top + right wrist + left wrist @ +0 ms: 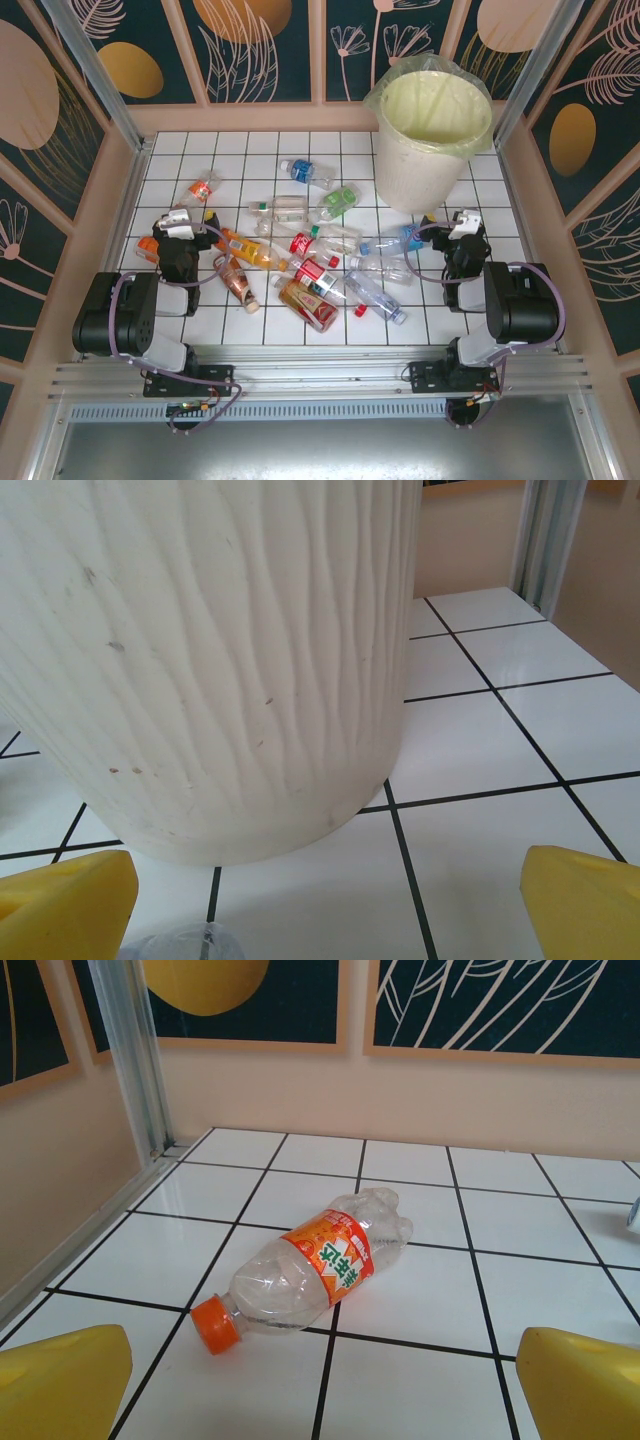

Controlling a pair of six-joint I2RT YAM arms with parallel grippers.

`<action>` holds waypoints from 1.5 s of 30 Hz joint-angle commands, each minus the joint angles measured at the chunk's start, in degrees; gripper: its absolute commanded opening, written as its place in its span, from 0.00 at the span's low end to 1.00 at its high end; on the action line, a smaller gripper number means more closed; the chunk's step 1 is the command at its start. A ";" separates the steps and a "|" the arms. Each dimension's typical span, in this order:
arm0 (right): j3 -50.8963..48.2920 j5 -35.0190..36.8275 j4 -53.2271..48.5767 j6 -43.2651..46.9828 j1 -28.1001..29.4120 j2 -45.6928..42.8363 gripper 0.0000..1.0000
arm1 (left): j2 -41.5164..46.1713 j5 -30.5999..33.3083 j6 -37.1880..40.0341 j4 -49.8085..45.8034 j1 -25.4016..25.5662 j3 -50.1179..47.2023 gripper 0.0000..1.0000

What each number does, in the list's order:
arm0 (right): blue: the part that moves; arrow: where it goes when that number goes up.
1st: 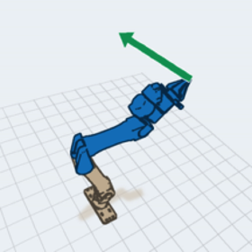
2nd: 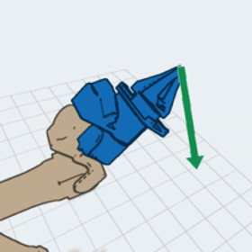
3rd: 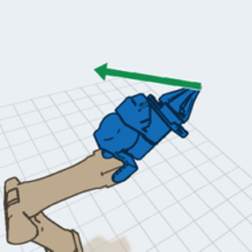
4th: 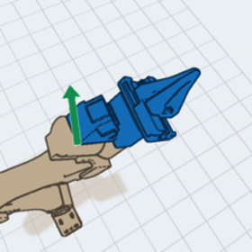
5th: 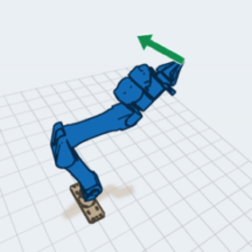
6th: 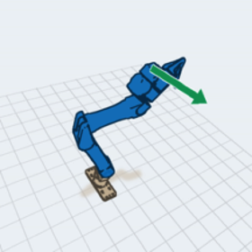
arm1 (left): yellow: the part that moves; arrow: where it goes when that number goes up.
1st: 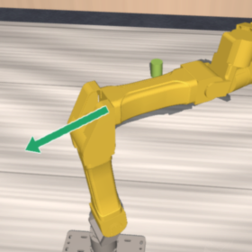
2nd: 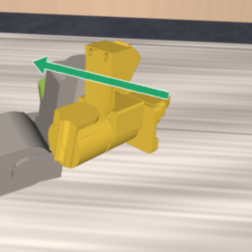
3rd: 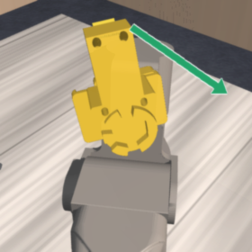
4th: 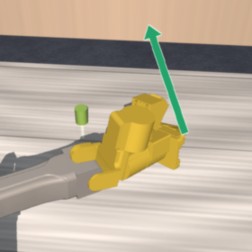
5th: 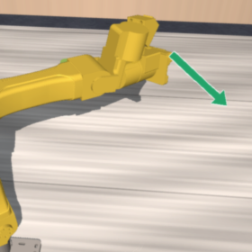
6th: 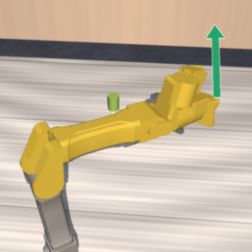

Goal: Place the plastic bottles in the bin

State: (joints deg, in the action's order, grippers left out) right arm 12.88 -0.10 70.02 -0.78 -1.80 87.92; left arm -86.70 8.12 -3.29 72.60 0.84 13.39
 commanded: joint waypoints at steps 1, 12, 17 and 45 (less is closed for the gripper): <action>0.71 -0.03 1.26 -0.45 -0.09 0.24 0.99 | -0.40 -0.12 -0.90 0.44 -0.30 0.15 0.99; 0.65 -0.02 1.26 -0.45 -0.08 0.27 0.99 | -0.40 -0.12 -0.96 0.44 -0.31 0.15 0.99; 0.60 -0.02 1.26 -0.45 -0.13 0.30 0.99 | -0.40 -0.12 -0.94 0.44 -0.31 0.17 0.99; 12.29 8.47 -34.58 -1.41 12.46 -19.08 0.99 | 21.04 -4.92 -19.11 -37.58 0.37 12.94 0.99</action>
State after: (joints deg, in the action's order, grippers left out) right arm 22.20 7.09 47.18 -0.40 7.97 71.79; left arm -67.37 6.59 -13.02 46.28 0.86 23.07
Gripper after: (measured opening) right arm 0.991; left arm 0.985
